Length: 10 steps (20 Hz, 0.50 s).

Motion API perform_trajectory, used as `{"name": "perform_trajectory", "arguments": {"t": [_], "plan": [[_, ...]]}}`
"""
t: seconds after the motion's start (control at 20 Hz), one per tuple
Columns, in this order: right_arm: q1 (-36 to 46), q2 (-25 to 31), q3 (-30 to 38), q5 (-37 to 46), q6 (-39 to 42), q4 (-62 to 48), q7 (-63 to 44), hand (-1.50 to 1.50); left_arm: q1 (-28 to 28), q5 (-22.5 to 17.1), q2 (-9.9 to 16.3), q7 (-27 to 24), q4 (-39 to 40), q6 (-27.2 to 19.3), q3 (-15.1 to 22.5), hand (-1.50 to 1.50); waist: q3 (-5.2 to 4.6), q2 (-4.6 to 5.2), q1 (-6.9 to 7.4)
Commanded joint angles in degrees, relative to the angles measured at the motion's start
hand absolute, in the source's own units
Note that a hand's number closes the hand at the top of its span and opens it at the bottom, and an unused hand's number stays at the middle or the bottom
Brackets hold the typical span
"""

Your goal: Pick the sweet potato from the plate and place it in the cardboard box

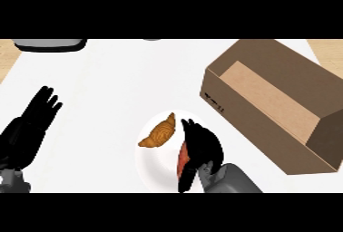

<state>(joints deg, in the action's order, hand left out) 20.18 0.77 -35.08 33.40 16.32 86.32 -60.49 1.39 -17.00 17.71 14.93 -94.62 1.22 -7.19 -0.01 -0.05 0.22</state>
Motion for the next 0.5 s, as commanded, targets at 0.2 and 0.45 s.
{"name": "perform_trajectory", "arguments": {"t": [0.2,0.45], "plan": [[-0.3,-0.7,-3.1,0.3,-2.3,-4.9,-4.0,-1.50,2.6,0.4,-0.7,-1.1,3.5,2.1,-1.0,0.00,0.00,0.07,-0.06],[1.4,-0.7,-2.9,0.6,-5.9,-10.5,-1.3,-1.50,0.0,0.2,-0.8,-1.0,2.3,3.1,-2.6,0.00,0.00,0.12,0.30]]}}
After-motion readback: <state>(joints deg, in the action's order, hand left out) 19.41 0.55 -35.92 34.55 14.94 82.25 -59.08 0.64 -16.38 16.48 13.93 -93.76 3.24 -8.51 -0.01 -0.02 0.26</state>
